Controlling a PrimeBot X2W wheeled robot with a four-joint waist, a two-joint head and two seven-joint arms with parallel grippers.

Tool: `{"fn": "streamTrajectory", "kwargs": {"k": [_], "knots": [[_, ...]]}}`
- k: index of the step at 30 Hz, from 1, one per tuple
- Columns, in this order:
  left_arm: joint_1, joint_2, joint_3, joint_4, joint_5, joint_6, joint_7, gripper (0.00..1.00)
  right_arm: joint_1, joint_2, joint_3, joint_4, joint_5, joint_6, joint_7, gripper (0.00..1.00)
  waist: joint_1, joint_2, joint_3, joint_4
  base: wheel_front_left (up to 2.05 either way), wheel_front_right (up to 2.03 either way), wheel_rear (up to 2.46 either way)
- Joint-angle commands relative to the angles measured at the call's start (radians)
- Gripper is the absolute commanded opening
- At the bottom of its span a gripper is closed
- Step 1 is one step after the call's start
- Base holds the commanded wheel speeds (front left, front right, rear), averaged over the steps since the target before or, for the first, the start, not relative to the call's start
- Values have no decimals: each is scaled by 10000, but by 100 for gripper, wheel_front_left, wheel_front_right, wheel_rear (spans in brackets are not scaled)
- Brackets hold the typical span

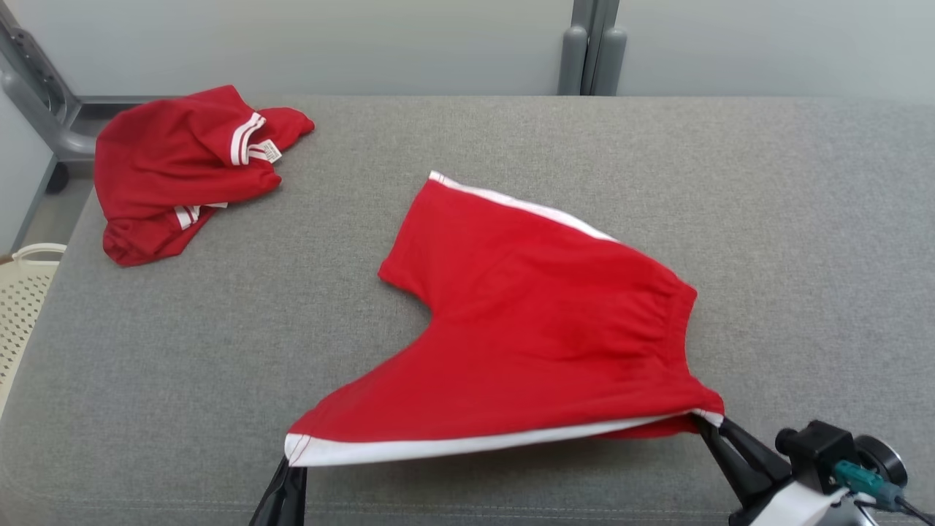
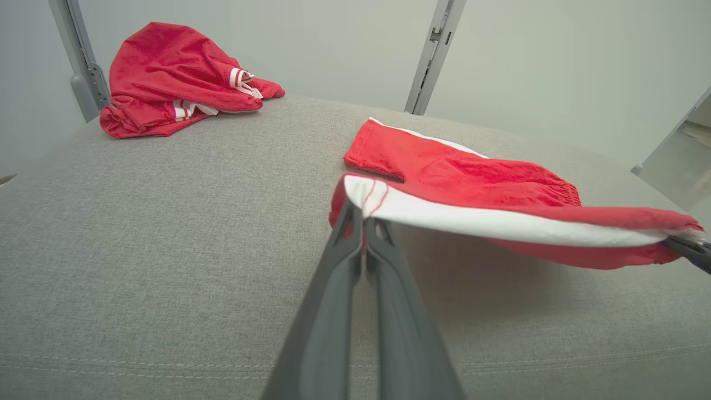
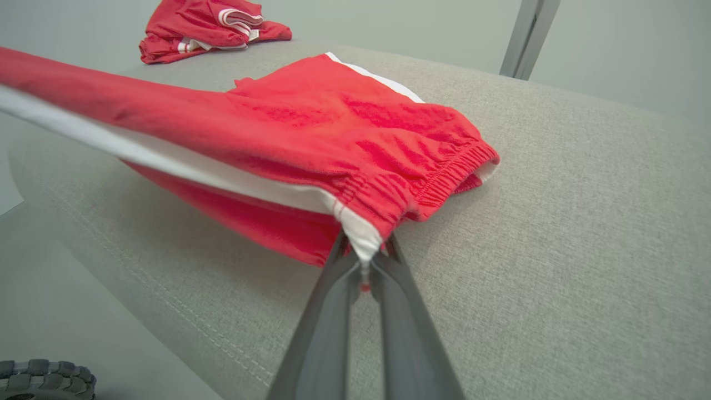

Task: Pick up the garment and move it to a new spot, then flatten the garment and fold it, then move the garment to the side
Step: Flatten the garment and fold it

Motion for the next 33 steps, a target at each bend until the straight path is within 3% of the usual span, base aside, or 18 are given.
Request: {"fn": "streamTrajectory", "kwargs": {"k": [1,9,17,25,33], "knots": [[202,120,100,-95,46,79,-62,0,269,0,-176,-140,-103,-21,97,0,1,0,-119,25,0,0,0],[22,174,-74,-151,-86,-125,194,0,935,386,-440,-1092,-308,-19,763,0,1,0,-311,-165,0,0,0],[-1060,135,-190,762,-285,-786,508,0,588,928,-804,-639,-54,-20,723,0,1,0,-510,-371,0,0,0],[-3647,-130,-401,2965,-273,-1837,1252,0,-333,1532,-1111,368,78,-20,984,0,1,0,-276,-537,0,0,0],[-6426,-1112,-421,5930,-368,-2549,1327,0,-1900,1637,-878,1416,198,-20,1004,0,1,0,746,-872,0,0,0]]}}
